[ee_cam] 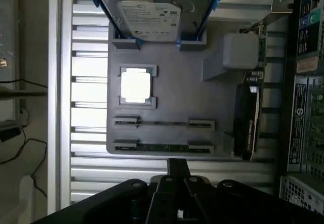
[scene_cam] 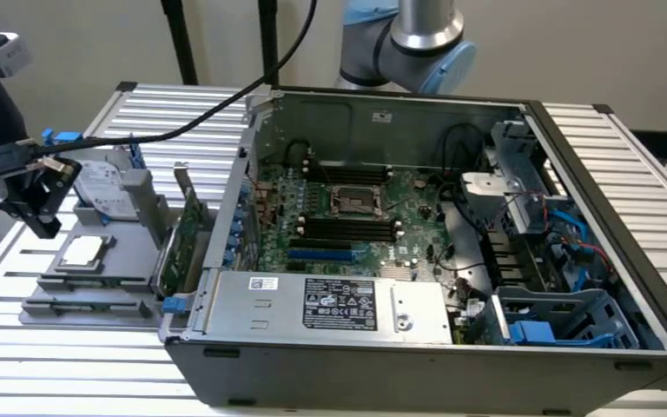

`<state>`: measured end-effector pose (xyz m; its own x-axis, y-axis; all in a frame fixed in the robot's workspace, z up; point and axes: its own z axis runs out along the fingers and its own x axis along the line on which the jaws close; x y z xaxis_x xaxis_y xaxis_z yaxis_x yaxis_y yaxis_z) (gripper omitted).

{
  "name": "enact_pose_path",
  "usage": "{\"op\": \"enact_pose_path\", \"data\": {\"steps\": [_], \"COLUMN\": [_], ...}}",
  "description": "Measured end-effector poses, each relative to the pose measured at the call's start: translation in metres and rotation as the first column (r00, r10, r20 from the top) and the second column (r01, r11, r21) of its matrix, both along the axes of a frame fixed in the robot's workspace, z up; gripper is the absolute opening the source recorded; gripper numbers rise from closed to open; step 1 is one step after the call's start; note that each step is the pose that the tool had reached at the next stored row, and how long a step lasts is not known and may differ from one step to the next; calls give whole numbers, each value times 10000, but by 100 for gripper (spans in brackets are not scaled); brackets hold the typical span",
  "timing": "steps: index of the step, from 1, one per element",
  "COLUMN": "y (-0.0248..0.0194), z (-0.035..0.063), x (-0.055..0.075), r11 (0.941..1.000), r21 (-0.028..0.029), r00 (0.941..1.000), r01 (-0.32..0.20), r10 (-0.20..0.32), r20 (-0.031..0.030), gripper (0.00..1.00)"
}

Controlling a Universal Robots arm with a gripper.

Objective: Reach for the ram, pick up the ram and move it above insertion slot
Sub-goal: 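Reach for the ram, then pick up the ram and move it above insertion slot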

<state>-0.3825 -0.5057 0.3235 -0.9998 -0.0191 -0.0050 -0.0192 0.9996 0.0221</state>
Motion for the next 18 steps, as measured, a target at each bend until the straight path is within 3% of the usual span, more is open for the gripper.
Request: {"op": "enact_pose_path", "data": {"steps": [3, 18], "y": [-56, -59], "z": [-42, -52], "x": [10, 10], "r11": [10000, 10000], "r21": [-20, -30], "r00": [10000, 10000], "r01": [0, -1], "r10": [0, 0], "r20": [0, -3], "gripper": [11, 11]}}
